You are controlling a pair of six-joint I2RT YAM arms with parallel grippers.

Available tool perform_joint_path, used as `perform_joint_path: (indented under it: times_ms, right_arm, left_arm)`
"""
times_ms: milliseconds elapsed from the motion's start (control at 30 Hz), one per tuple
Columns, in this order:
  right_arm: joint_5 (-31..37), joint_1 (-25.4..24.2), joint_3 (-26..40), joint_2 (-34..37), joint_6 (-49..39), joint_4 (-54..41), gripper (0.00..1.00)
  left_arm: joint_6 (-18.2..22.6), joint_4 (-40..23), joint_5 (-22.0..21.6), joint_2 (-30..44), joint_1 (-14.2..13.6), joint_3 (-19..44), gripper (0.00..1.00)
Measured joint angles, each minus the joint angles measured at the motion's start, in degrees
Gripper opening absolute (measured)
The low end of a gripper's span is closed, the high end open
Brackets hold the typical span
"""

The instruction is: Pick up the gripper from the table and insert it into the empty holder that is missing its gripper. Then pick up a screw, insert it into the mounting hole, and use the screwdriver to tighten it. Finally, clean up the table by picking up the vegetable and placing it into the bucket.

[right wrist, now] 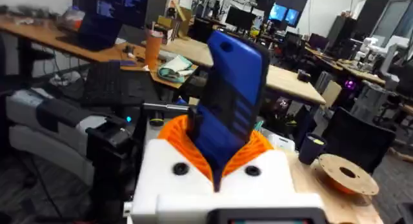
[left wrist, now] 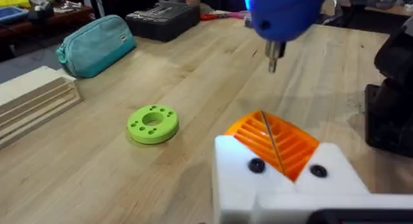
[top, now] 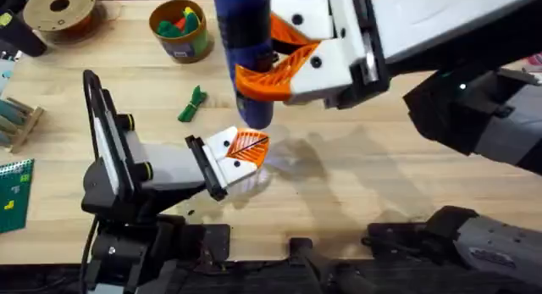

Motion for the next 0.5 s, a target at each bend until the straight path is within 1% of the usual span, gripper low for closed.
perform_joint_path:
  times_ms: [267, 500]
  right_arm:
    - [2.53, 3.87, 0.00, 1.73, 1.07, 0.10, 0.008]
    - [3.04, 5.00, 0.00, 4.42, 1.32, 4.04, 0.008]
  left_arm:
    - [0.00, 0.00, 0.01, 0.00, 0.00, 0.00, 0.004]
    - [0.00, 0.00, 0.00, 0.00, 0.00, 0.00, 0.004]
